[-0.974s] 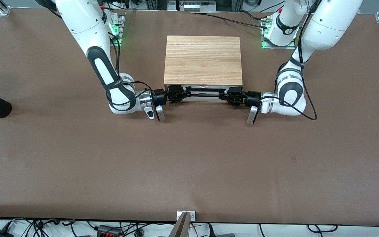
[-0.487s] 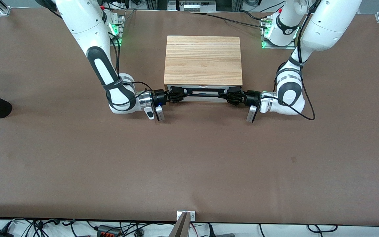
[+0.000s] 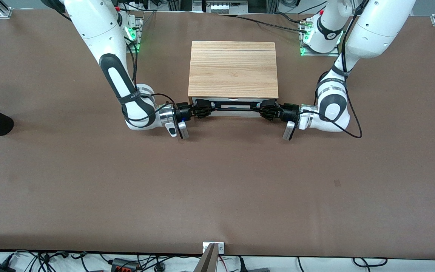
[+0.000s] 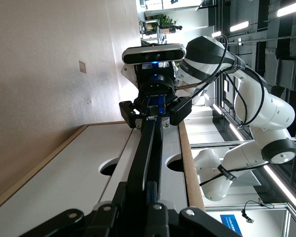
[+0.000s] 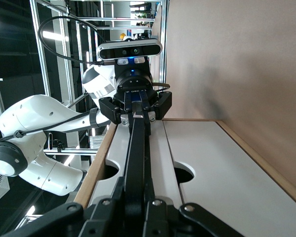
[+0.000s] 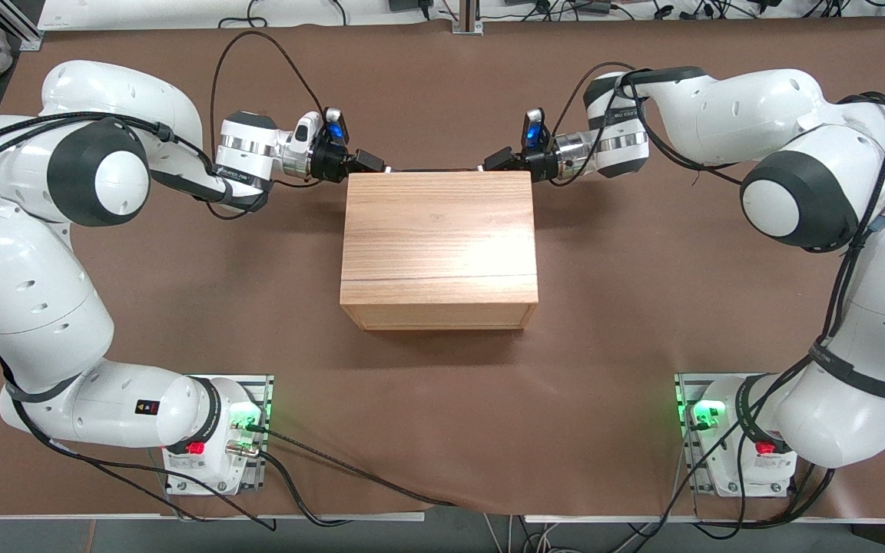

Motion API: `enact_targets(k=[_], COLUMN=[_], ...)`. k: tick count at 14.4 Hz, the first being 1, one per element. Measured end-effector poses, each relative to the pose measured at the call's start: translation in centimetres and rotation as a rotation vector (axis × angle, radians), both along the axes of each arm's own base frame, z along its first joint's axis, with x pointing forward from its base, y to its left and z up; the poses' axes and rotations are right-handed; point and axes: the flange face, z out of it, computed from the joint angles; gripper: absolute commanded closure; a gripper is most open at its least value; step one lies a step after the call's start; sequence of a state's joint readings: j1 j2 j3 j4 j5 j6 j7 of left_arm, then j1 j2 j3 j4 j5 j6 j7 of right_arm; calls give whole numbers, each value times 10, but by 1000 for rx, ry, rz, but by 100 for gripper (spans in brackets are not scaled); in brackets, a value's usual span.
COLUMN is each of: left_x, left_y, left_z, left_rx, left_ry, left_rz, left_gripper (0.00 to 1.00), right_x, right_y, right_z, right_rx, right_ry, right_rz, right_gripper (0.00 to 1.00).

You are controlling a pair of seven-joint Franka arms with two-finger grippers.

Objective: Pull top drawer with both arms simultaneously
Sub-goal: 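Close both grippers on the black drawer handle, then pull the drawer out of the cabinet with both grippers together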

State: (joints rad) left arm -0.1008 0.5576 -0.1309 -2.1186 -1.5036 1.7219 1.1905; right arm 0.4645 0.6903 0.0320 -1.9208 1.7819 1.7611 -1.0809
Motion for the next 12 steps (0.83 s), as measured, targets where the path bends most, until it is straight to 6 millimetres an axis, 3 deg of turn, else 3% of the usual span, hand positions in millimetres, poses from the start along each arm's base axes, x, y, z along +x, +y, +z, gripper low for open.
enact_targets(k=[8, 12], left_x=[1, 13], left_y=[0, 1], left_z=[-1, -4], left_rx=[-2, -23], left_ry=[4, -2], left_rz=[1, 6], left_gripper=[89, 89], right_x=[0, 11], right_y=[0, 0], right_z=[0, 0], right_rx=[1, 5], right_ry=[0, -12], right_rz=[-2, -19], right_gripper=[97, 97])
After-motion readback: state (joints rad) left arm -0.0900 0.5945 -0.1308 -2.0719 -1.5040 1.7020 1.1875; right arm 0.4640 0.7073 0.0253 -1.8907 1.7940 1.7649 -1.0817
